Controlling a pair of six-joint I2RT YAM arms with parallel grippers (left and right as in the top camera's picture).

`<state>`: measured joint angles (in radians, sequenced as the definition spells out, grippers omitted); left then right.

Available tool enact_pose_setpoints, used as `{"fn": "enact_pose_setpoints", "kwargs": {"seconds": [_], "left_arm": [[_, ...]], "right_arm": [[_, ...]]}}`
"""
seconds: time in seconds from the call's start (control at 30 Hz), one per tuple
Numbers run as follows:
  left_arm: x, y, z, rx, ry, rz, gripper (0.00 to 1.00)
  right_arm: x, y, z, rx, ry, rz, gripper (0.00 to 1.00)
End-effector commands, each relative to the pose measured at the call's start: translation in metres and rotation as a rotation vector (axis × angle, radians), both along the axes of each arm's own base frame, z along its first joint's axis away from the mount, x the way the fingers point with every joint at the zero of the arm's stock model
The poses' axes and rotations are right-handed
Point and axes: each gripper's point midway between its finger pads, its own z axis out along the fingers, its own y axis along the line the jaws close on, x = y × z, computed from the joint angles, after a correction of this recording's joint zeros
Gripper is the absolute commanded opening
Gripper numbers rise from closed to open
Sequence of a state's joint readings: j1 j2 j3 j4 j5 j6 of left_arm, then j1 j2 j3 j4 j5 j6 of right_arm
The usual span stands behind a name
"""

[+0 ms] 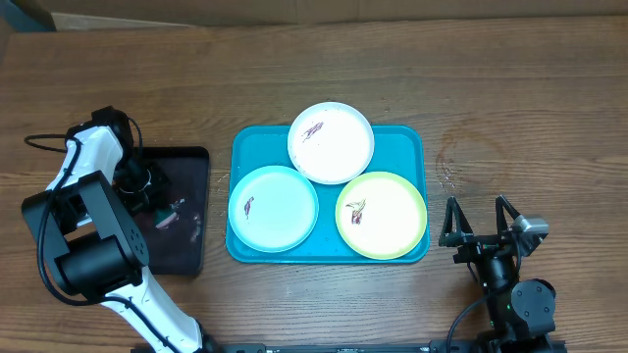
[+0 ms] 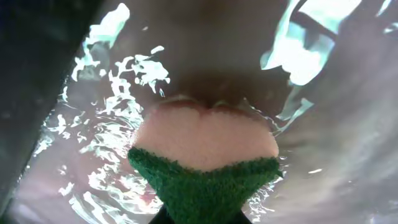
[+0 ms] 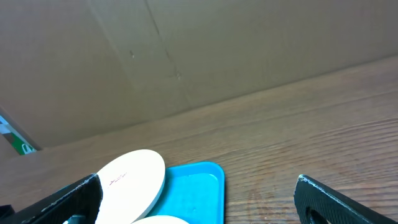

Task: Clean dirty plates on tray and stack at the side
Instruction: 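Move the left gripper to the black tray and grasp the green sponge, then lift the sponge with the left gripper toward the teal tray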

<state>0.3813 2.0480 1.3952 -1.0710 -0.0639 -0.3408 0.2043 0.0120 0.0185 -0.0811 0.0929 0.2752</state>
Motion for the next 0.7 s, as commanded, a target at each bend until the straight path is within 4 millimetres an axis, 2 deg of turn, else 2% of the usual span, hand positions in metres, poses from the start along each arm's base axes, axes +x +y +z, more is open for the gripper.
{"fn": "enact_pose_setpoints", "kwargs": {"seconds": [0.0,0.13,0.2,0.33,0.47,0.53,0.6,0.67], "left_arm": [[0.005,-0.002,0.005,-0.028,-0.005,-0.008,0.04],[0.015,-0.001,0.031,-0.035,-0.040,-0.021,0.04],[0.024,-0.001,0.052,-0.030,-0.088,-0.021,0.04],[0.038,-0.007,0.109,-0.029,-0.257,-0.036,0.04],[0.038,-0.017,0.152,-0.019,-0.391,-0.054,0.04],[0.036,-0.014,0.156,0.028,-0.405,-0.061,0.04],[0.030,-0.008,0.142,0.080,-0.370,-0.035,0.04],[0.026,-0.011,0.118,0.064,-0.347,-0.017,0.04]], "right_arm": [[0.000,-0.001,-0.002,-0.007,-0.004,-0.002,1.00],[0.000,-0.001,-0.002,-0.007,-0.004,-0.002,1.00],[0.000,-0.001,-0.002,-0.007,-0.004,-0.002,1.00],[0.000,-0.001,-0.002,-0.007,-0.004,-0.002,1.00],[0.000,-0.001,-0.002,-0.007,-0.004,-0.002,1.00],[0.000,-0.001,-0.002,-0.007,-0.004,-0.002,1.00],[0.000,-0.001,-0.002,-0.007,-0.004,-0.002,1.00],[0.000,-0.001,-0.002,-0.007,-0.004,-0.002,1.00]]}}
